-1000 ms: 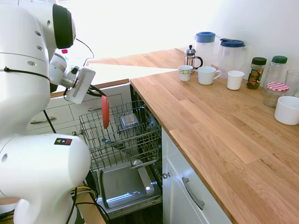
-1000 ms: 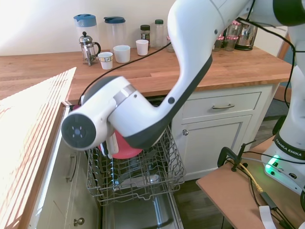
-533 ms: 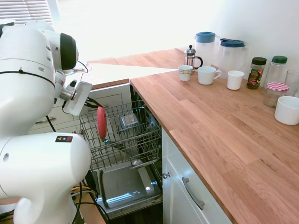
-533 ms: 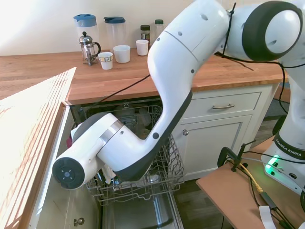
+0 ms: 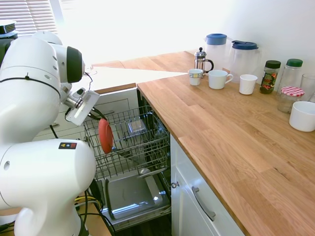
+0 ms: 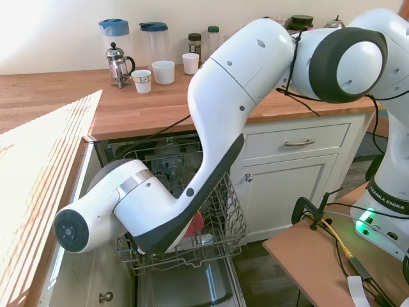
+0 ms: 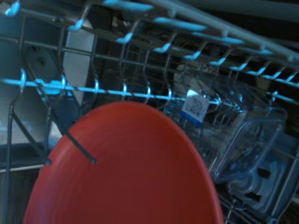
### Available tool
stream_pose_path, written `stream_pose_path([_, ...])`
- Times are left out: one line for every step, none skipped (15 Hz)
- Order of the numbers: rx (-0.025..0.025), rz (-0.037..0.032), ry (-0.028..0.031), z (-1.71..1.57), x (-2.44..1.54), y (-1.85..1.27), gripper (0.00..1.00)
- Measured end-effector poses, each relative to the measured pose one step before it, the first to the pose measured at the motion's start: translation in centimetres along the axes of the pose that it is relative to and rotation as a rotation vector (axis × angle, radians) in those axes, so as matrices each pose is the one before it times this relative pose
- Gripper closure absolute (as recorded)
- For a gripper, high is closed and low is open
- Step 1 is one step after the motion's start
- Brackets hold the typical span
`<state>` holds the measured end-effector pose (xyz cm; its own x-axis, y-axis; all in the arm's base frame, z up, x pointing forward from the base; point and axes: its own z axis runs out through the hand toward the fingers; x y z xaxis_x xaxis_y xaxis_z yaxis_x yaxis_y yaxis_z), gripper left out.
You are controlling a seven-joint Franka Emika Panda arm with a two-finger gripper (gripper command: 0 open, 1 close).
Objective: Put the plate in the dishwasher
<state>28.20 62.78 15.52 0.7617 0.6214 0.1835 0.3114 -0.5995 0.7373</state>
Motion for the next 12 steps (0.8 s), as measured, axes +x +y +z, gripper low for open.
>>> stream_pose_path([0.00484,-0.00898,-0.01916,0.002,0.072,0.003,0.0])
stream_pose_path([0.00363,-0.00799,-0.01583,-0.179,0.106,0.044,0.0])
stream_pose_path([0.00508,-0.00692,-0.01624,-0.245,0.07,0.065,0.0])
stream_pose_path([0.00234,-0.00775,-0.01973,-0.221,0.093,0.13,0.0])
stream_pose_path([0.00565,-0.00779,-0.02642,-0.226,0.097,0.179,0.0])
stream_pose_path([0.0085,-0.01485,-0.04244,-0.246,-0.008,0.262,0.0])
stream_pose_path([0.01546,-0.01945,-0.05681,-0.507,-0.05,0.413,0.0])
stream_pose_path([0.02057,-0.01716,-0.05927,-0.905,0.019,0.69,0.0])
stream_pose_path([0.02646,-0.01176,-0.05042,-1.207,0.122,0.885,0.0])
stream_pose_path([0.02863,-0.00307,-0.03183,-1.341,0.275,0.994,0.0])
stream_pose_path([0.02638,0.00096,-0.02277,-1.232,0.357,1.085,0.0])
stream_pose_path([0.02244,0.00351,-0.01861,-1.05,0.339,1.063,0.0])
